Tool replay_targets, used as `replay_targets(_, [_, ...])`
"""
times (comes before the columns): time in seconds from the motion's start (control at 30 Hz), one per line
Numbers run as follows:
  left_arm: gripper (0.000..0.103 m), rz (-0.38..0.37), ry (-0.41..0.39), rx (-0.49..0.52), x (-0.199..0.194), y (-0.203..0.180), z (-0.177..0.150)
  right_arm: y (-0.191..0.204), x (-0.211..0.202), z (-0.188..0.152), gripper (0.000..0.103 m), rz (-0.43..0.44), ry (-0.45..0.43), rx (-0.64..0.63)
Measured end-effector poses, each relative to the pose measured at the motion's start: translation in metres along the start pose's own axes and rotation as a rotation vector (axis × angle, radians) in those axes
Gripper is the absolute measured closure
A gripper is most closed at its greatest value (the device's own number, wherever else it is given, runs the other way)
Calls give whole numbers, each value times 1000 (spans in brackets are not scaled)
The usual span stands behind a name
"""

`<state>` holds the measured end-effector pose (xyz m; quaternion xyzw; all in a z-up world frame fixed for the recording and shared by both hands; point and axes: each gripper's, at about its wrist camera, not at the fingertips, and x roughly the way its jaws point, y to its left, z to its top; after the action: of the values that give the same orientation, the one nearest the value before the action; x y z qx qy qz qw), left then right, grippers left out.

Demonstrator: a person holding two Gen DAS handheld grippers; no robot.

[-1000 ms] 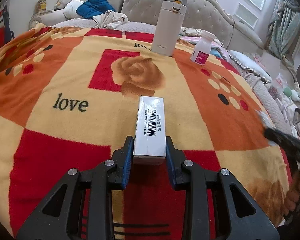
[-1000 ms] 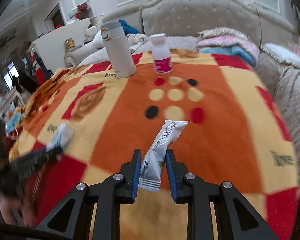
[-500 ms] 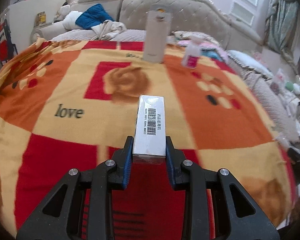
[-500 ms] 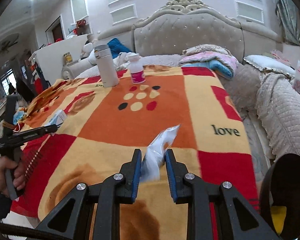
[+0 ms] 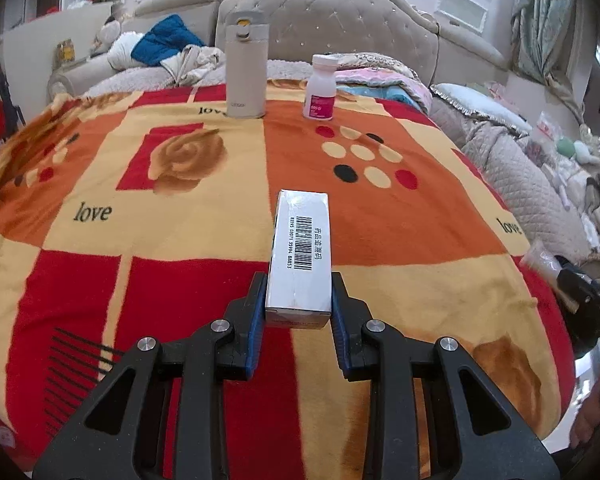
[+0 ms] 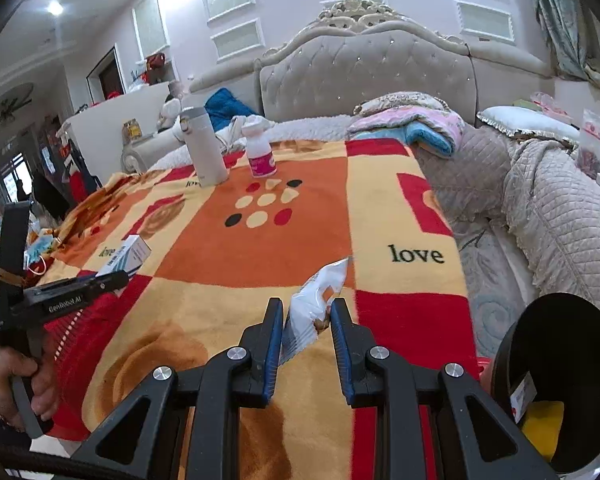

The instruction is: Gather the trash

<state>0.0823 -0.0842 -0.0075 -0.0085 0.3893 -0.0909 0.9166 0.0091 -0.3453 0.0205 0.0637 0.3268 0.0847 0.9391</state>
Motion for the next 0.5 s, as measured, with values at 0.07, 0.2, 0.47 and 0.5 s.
replay_targets(0.07, [76,30,-10,19,-4,-9,-2,-3,-4,-1,80,3,-6,3])
replay_targets(0.2, [76,89,-39,57,-12,-24,-5,-6,-9,-2,81,0,-11,1])
replay_targets(0.47, [76,112,-62,112,-18,-43,-8,-13,-19,-4,81,-3,-25,7])
replay_targets(0.5, [76,113,-61,114,-18,-44,-8,-14,-20,-4,81,-3,-26,10])
